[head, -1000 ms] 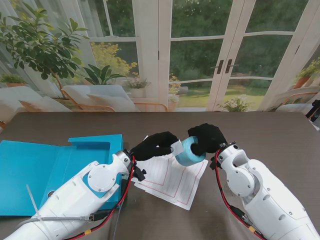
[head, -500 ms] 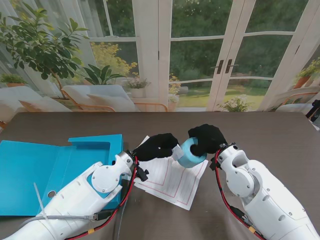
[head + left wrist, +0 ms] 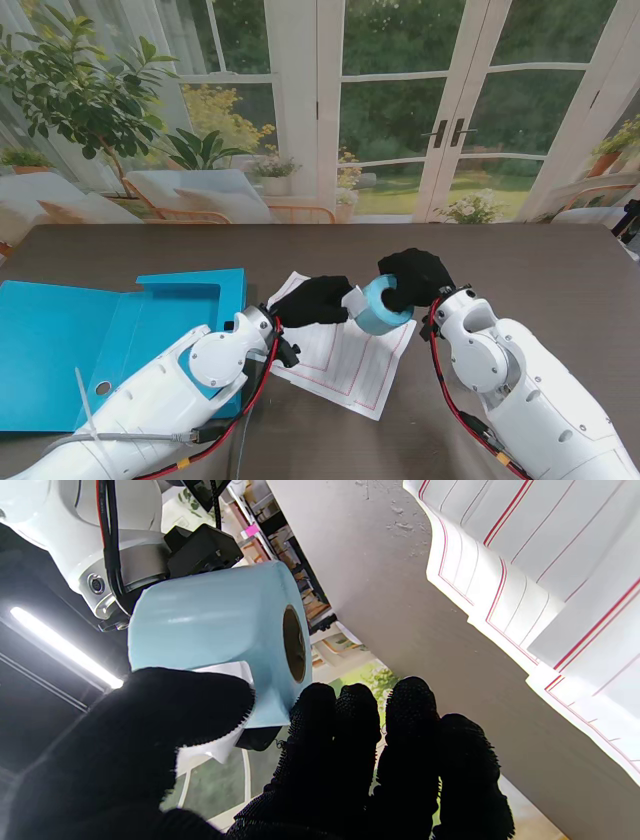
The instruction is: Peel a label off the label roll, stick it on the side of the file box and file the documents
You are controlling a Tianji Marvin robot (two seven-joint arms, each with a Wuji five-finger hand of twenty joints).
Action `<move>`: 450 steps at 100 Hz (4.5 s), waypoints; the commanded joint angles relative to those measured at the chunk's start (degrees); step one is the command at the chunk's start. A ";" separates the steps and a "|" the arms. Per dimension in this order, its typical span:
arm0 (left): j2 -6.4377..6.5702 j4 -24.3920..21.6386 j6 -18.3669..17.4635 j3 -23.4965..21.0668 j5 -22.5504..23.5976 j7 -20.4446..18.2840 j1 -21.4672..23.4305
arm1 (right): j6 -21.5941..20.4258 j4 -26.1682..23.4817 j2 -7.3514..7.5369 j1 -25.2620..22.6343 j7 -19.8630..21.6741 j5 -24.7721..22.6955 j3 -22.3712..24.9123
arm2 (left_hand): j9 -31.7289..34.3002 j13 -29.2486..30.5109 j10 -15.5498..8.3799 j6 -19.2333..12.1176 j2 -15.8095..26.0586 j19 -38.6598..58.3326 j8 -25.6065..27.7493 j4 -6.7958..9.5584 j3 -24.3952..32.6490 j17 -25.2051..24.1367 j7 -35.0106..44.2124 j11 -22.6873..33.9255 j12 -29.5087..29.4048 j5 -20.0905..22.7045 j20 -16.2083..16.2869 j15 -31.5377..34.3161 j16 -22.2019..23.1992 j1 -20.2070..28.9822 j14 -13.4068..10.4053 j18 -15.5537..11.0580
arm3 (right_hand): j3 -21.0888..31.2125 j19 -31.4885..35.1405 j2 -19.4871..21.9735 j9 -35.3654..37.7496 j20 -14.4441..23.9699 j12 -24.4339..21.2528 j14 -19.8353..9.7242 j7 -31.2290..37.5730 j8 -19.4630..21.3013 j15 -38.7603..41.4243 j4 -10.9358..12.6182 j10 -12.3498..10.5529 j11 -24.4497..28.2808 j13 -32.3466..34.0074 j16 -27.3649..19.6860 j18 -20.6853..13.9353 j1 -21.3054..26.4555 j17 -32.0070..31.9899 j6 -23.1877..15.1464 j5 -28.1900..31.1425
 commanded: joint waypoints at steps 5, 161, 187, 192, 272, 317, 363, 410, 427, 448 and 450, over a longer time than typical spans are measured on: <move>-1.02 0.19 0.12 0.71 -0.78 -0.59 0.17 | 0.60 -1.01 -0.39 0.38 0.59 0.24 -0.08 | 5.05 4.27 -1.99 -0.85 -4.06 2.32 -1.05 3.88 4.19 2.84 4.67 0.33 3.07 2.09 -0.30 3.90 -0.69 1.94 1.19 2.23 | 12.84 3.87 5.79 3.58 0.59 -0.04 -5.59 8.60 4.38 1.14 4.64 4.90 -1.57 0.25 0.03 0.32 6.76 25.59 -4.25 4.09; -1.43 -1.29 -0.46 -1.93 1.28 3.96 1.81 | 4.45 -1.43 -0.40 0.14 -0.85 -2.62 -1.39 | -6.68 -0.07 -1.13 -3.60 5.38 1.81 1.25 -9.87 -8.19 -0.70 -7.21 0.55 -6.08 -2.60 1.38 4.21 0.97 -8.16 -0.44 0.32 | 12.82 3.40 6.13 3.58 0.56 0.02 -5.44 8.33 4.64 0.99 4.57 4.85 -1.87 0.26 0.06 0.71 6.61 25.53 -4.57 3.82; -3.05 1.03 -1.74 -0.53 1.14 7.44 0.85 | 5.07 -1.53 -0.42 0.03 -1.11 -2.99 -1.78 | -2.68 4.09 -1.78 -3.36 2.02 3.82 -0.22 -2.81 -3.49 3.36 -1.79 3.93 -4.22 -0.35 2.52 8.17 1.10 -3.43 -0.90 1.68 | 12.81 3.40 6.19 3.57 0.57 -0.04 -5.64 8.32 4.65 0.93 4.56 4.80 -1.95 0.27 0.04 0.71 6.56 25.53 -4.57 3.82; -3.37 1.28 -1.84 -0.32 0.89 8.02 0.80 | 5.19 -1.50 -0.43 0.00 -1.27 -3.12 -1.86 | -0.50 5.57 -2.19 -3.40 0.19 4.45 -1.71 -0.92 -0.92 4.74 0.48 3.63 2.88 0.57 2.49 9.18 0.80 -2.09 -1.14 2.11 | 12.79 3.40 6.27 3.56 0.57 -0.04 -5.59 8.32 4.65 0.91 4.55 4.74 -1.95 0.27 0.03 0.71 6.51 25.53 -4.58 3.80; -2.82 -1.65 -1.67 -2.60 -3.47 6.52 3.65 | 7.81 -1.21 -0.41 0.13 -1.84 -4.54 -2.19 | 5.69 5.56 -3.16 -6.52 -3.92 2.74 -5.38 1.84 3.67 2.79 0.98 -2.16 5.76 5.64 -0.53 5.11 -0.67 0.69 0.81 3.17 | 12.64 3.30 6.55 3.56 0.52 -0.08 -5.78 8.26 4.71 0.81 4.62 4.58 -2.09 0.28 -0.01 0.75 6.47 25.51 -4.67 3.67; -2.54 -3.24 -2.73 -4.83 -2.51 8.21 5.18 | 8.72 -0.94 -0.28 0.44 -1.38 -5.25 -2.71 | -1.63 0.60 -1.79 -8.96 0.38 0.79 -5.00 1.66 -0.94 -1.97 -11.45 -3.26 3.10 2.54 0.99 3.67 0.79 -0.05 0.82 1.04 | 12.52 3.21 6.60 3.56 0.47 -0.08 -5.90 8.24 4.73 0.79 4.67 4.54 -2.13 0.29 0.00 0.70 6.41 25.51 -4.70 3.65; -2.56 -1.12 -1.24 -1.87 1.45 7.89 3.20 | 9.79 -1.01 -0.32 0.76 -1.14 -5.25 -3.30 | -5.37 0.36 -2.15 -5.91 1.15 0.86 -1.87 -2.75 -5.10 -2.05 -11.15 -0.06 -6.39 -0.93 1.69 4.51 1.35 -2.01 -0.68 0.72 | 12.48 3.15 6.65 3.55 0.41 -0.07 -5.92 8.22 4.75 0.76 4.68 4.49 -2.13 0.29 0.00 0.62 6.45 25.50 -4.77 3.59; -5.09 2.38 -1.12 0.15 4.46 15.19 1.98 | 10.15 -0.97 -0.38 0.76 -1.08 -5.00 -3.59 | 8.91 11.66 -3.81 -5.47 -7.38 5.72 -6.69 4.54 4.32 9.35 -2.02 -0.82 4.33 9.26 1.08 10.04 -0.84 2.94 -1.57 5.35 | 12.44 3.16 6.62 3.57 0.39 -0.07 -5.83 8.19 4.78 0.77 4.70 4.48 -2.17 0.29 0.01 0.62 6.55 25.50 -4.82 3.54; -5.84 3.00 -1.37 0.19 5.09 17.64 2.04 | 10.48 -0.92 -0.41 0.72 -1.17 -4.98 -3.67 | 16.03 16.49 -5.26 -7.09 -9.47 7.79 -9.60 5.43 5.79 13.72 -1.68 -2.58 2.88 16.25 -0.75 10.92 -2.26 4.42 -1.32 7.66 | 12.48 3.16 6.62 3.55 0.39 -0.06 -6.00 8.19 4.79 0.76 4.68 4.49 -2.16 0.29 0.01 0.62 6.48 25.50 -4.80 3.54; -5.64 2.67 -1.00 0.48 4.79 16.76 2.04 | 10.95 -0.88 -0.47 0.84 -1.34 -4.99 -3.91 | 18.64 18.16 -5.56 -6.57 -9.53 8.38 -10.20 4.81 5.32 15.00 -2.07 -4.25 1.38 18.48 -1.73 10.91 -2.80 4.07 -1.38 8.72 | 12.46 3.17 6.58 3.56 0.38 -0.06 -5.95 8.18 4.79 0.74 4.68 4.51 -2.18 0.29 0.00 0.62 6.51 25.50 -4.80 3.54; -5.62 2.62 -0.93 0.49 4.75 16.66 2.05 | 11.00 -0.88 -0.47 0.86 -1.34 -5.00 -3.93 | 18.72 18.32 -5.52 -6.36 -9.44 8.41 -10.22 4.57 5.07 15.06 -2.25 -4.35 1.18 18.55 -1.80 10.88 -2.85 3.87 -1.30 8.88 | 12.46 3.17 6.57 3.56 0.38 -0.06 -5.81 8.18 4.79 0.74 4.67 4.52 -2.18 0.29 0.00 0.62 6.52 25.50 -4.80 3.54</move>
